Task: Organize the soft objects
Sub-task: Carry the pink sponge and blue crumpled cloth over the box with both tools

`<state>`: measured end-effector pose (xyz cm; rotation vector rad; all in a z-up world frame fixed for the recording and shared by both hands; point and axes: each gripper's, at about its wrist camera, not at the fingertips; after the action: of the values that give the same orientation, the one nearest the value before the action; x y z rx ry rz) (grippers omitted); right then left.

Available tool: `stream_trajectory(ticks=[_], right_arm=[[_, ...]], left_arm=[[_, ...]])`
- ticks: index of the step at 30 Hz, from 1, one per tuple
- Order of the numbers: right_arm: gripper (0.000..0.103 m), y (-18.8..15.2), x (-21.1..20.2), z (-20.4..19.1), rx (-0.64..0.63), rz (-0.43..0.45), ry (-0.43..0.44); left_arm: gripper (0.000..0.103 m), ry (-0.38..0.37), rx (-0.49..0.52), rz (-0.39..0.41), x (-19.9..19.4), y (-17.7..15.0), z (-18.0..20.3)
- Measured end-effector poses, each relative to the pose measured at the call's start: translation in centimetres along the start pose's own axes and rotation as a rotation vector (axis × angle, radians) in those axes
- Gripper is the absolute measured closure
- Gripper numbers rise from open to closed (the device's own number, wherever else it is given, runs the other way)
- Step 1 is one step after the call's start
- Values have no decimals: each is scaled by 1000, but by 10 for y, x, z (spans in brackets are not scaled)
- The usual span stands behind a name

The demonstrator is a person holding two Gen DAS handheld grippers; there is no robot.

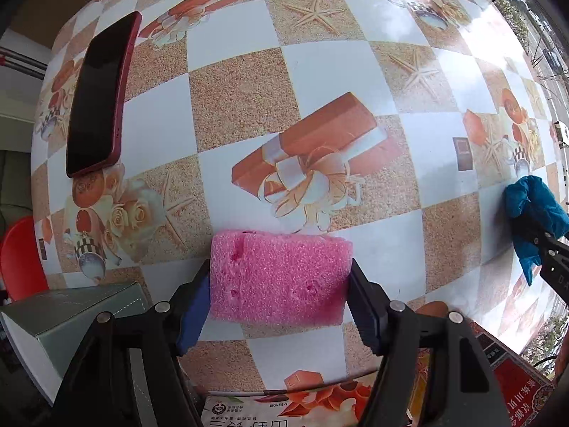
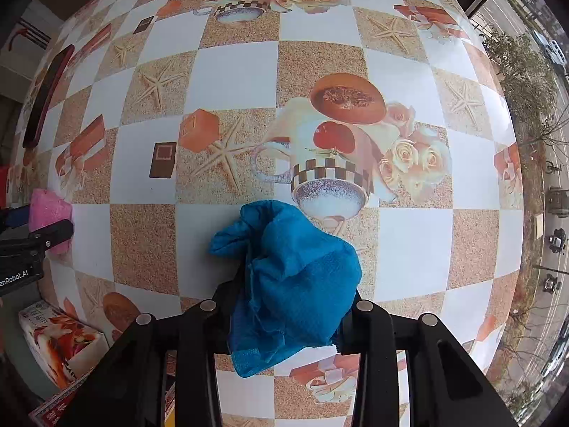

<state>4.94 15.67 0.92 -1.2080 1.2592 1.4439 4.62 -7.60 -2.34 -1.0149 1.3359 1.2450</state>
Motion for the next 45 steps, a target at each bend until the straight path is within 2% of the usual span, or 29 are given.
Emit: stream_trajectory(ticks=[6, 15, 20, 27, 35, 45], right_arm=[[67, 2, -40, 10, 80, 39, 63], [67, -6, -107, 7, 112, 138, 146], [67, -8, -136, -24, 114, 182, 195], [67, -21, -177, -73, 56, 210, 239], [67, -45, -197, -140, -27, 204, 285], [67, -72, -192, -229, -185, 140, 348]], left_arm=[[30, -12, 31, 122, -48, -13, 10], [30, -10, 4, 227, -115, -29, 21], [30, 1, -12, 272, -159, -54, 4], [30, 3, -75, 307, -194, -87, -20], [30, 23, -146, 314, -212, -132, -61], [30, 89, -263, 281, -216, -199, -119]])
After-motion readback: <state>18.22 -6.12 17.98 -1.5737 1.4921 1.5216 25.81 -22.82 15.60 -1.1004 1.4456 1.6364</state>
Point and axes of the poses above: each gripper's, at about its wrist camera, not at the fingertips, and x roughly the way its jaws point, z to its right, y to its top, and after that the axes turned 14 degrees about z, right-handed
